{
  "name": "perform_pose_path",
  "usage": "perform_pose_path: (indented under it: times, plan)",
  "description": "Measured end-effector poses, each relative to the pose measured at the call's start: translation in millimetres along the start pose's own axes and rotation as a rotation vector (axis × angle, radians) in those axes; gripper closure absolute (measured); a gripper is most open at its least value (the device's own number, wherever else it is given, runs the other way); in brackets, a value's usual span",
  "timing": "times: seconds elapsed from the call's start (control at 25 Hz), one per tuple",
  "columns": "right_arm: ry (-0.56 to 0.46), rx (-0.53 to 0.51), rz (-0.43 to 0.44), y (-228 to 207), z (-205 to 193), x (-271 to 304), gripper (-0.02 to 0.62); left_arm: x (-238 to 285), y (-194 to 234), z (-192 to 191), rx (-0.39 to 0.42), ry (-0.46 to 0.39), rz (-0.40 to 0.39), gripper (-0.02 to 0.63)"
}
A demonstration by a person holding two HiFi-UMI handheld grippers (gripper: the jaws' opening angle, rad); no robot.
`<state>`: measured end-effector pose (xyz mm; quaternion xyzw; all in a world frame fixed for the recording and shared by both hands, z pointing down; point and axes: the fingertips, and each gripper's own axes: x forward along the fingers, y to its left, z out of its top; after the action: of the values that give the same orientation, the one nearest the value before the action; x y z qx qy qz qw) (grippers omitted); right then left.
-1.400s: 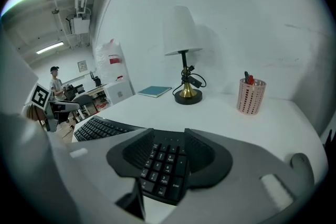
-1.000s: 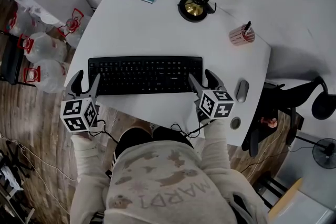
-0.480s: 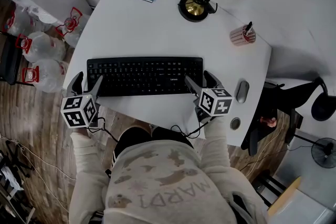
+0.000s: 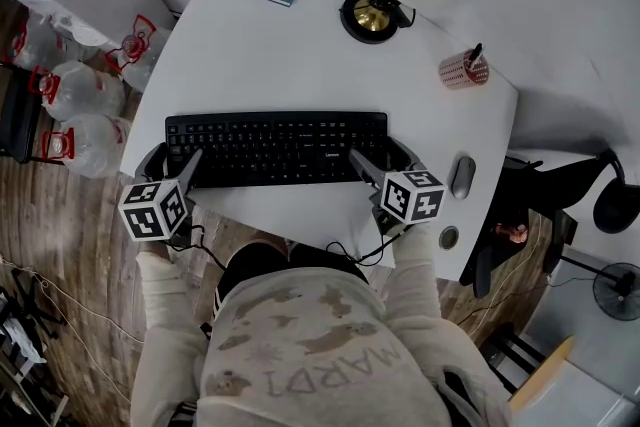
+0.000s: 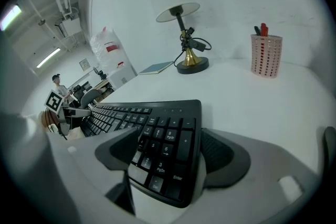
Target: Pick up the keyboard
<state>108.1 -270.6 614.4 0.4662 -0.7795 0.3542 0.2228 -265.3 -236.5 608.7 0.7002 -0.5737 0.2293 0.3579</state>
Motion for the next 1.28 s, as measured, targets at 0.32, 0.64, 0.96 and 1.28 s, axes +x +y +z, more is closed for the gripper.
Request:
perform_pose_path:
  times: [0.32, 0.64, 0.96, 1.28]
  plan:
    - [0.010, 0.005, -0.016, 0.1, -0.1, 1.9, 0.219, 1.5, 0.2, -1.5, 0.002, 0.032, 0.023, 0.264]
    - [0.010, 0.006, -0.017, 0.2, 0.8, 0.1, 0.219, 2.4, -0.2, -1.7, -0.029, 0.023, 0.009, 0.264]
    - [0.007, 0.015, -0.044, -0.5, 1.3, 1.6, 0.220, 0.7, -0.1, -0.7, -0.017, -0.027, 0.002, 0.265]
    - [-0.058, 0.006, -0.043, 6.1, 15.9, -9.6, 0.225, -8.7, -0.5, 4.6, -0.027, -0.065, 0.012, 0.265]
